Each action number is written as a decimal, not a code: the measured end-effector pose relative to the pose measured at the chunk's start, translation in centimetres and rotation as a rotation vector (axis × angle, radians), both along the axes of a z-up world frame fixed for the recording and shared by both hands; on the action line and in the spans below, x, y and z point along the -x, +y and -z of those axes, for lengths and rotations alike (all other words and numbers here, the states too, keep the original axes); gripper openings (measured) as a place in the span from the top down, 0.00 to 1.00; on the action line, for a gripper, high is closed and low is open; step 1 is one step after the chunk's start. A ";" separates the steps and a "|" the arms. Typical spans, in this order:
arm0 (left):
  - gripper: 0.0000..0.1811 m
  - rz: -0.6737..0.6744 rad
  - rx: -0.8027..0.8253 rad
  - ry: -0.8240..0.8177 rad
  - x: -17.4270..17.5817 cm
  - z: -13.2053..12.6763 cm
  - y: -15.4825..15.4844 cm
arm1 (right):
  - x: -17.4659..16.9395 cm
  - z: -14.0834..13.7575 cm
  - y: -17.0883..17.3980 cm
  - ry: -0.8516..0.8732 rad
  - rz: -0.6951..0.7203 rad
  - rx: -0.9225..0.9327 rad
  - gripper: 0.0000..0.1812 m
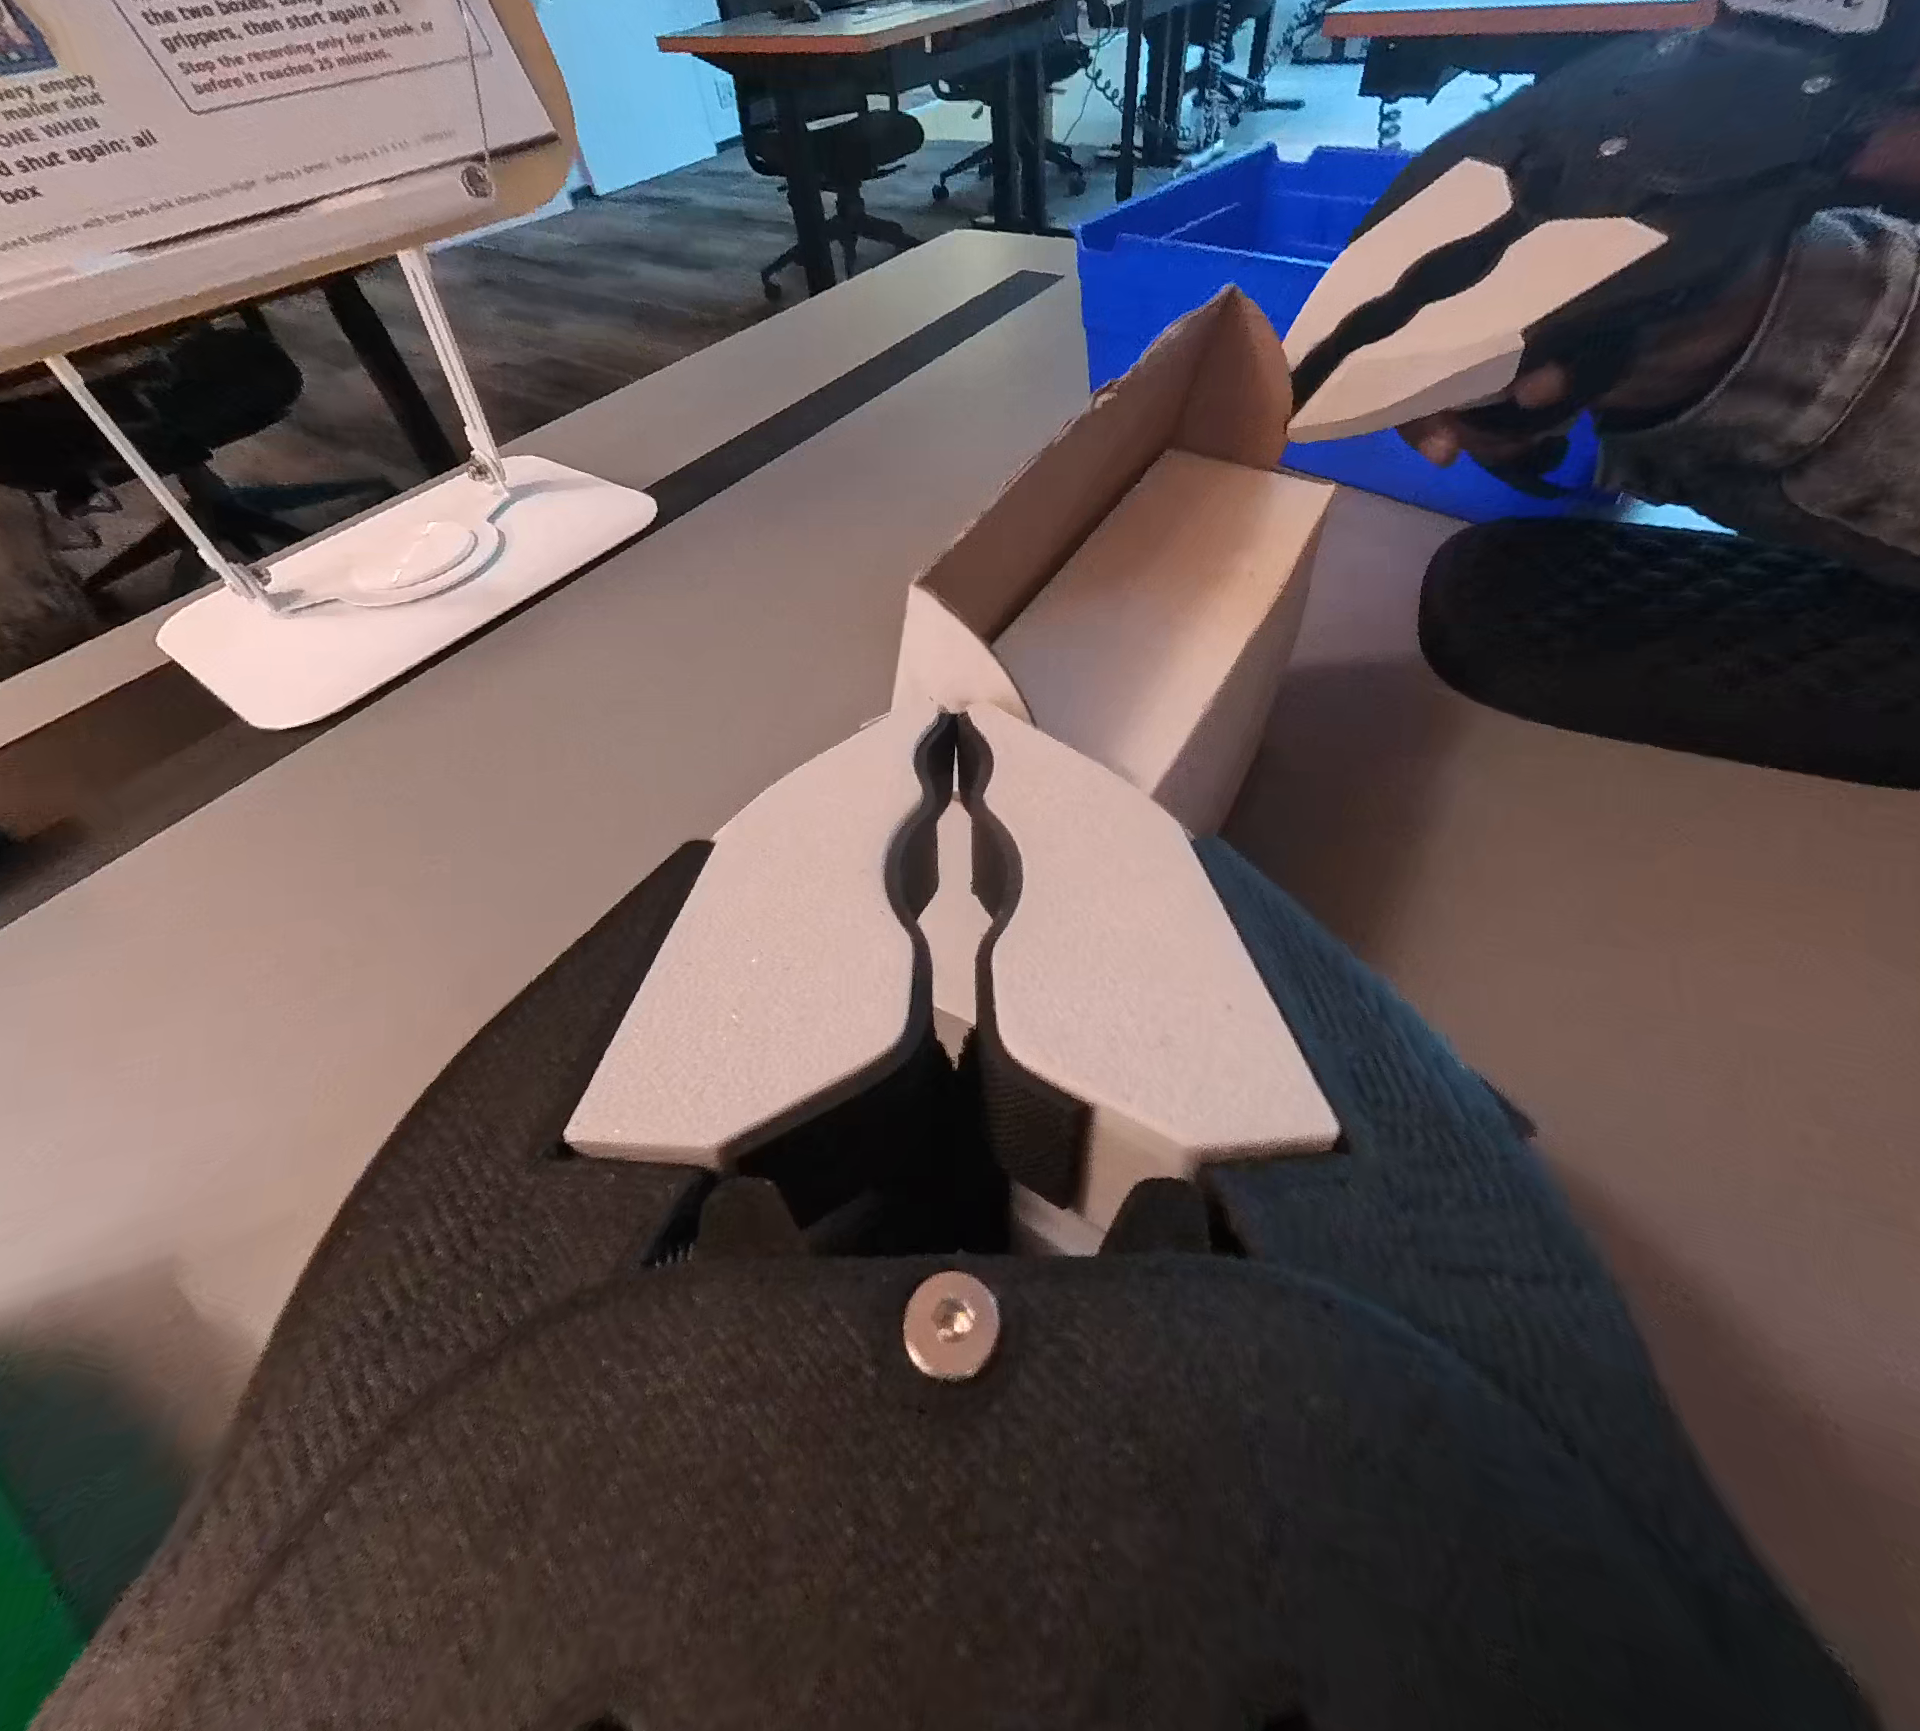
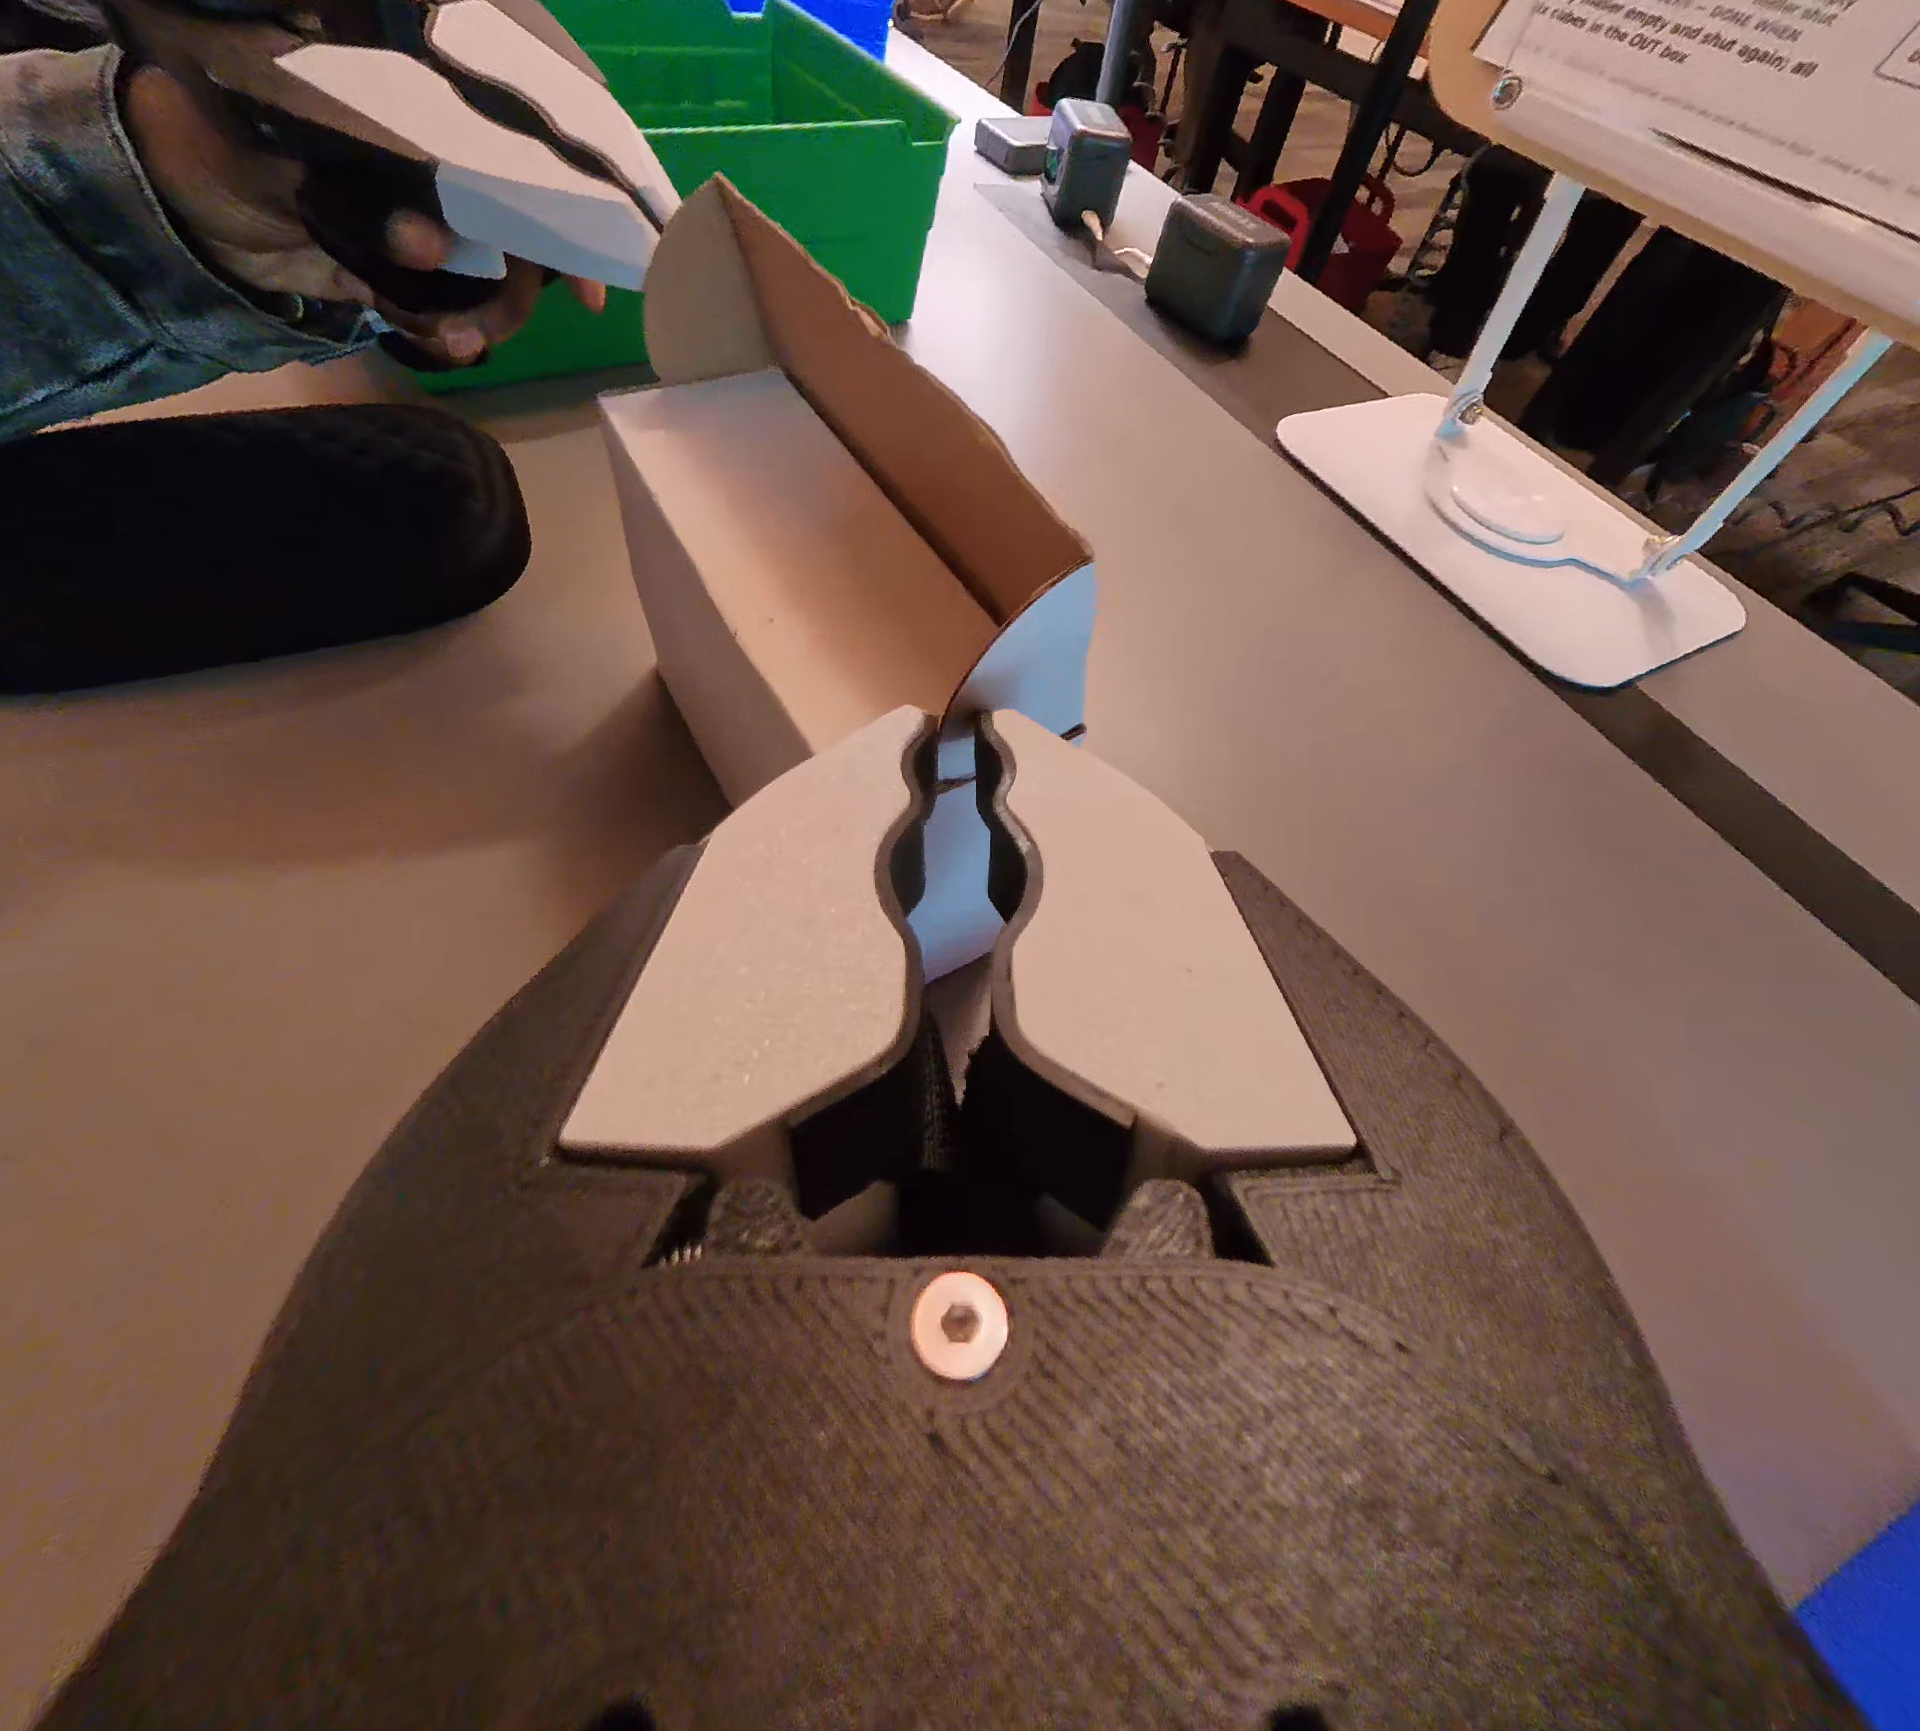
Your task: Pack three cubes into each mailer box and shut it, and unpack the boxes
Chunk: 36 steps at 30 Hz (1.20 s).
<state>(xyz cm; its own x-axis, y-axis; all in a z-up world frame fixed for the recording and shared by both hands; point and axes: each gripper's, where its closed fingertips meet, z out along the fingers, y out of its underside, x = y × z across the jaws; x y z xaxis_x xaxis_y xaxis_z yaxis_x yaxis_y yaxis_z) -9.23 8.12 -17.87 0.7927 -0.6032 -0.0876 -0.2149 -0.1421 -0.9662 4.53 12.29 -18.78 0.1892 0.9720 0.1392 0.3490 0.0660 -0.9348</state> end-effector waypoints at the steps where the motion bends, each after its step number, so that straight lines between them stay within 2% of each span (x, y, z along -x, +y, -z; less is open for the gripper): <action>1: 1.00 0.000 0.001 0.010 0.0 0.2 -0.1 | 0.0 0.0 -0.1 -0.001 0.000 -0.006 0.96; 14: 0.99 0.007 0.000 0.083 0.1 1.6 -0.5 | -0.3 0.8 -0.4 -0.063 -0.017 -0.067 0.97; 16: 0.96 -0.012 -0.031 0.058 0.6 0.9 -0.5 | -0.4 -0.1 -0.6 -0.018 -0.030 -0.044 0.89; 18: 0.95 -0.041 -0.084 -0.008 1.1 -0.6 -0.3 | -0.7 -1.6 -0.4 0.064 -0.026 -0.010 0.89; 21: 0.96 -0.076 -0.140 -0.123 1.5 -2.9 0.2 | -0.9 -4.4 0.8 0.221 0.035 0.043 0.98; 23: 0.98 -0.037 -0.126 -0.178 0.8 -3.5 0.4 | -0.5 -5.0 1.1 0.242 0.039 0.075 0.99; 32: 1.00 0.051 -0.038 -0.200 -0.4 -2.3 0.5 | 0.6 -3.2 1.3 0.163 0.012 0.127 1.00; 36: 1.00 0.066 -0.018 -0.151 -0.6 -1.4 0.0 | 0.5 -2.4 0.8 0.128 0.008 0.111 1.00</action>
<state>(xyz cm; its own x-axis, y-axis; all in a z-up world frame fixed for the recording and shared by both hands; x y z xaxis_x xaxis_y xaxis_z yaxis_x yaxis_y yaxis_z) -8.64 8.12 -16.45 0.7562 -0.6540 0.0180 -0.0755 -0.1146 -0.9905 4.02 13.11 -16.36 0.2063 0.9785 0.0059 0.2269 -0.0420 -0.9730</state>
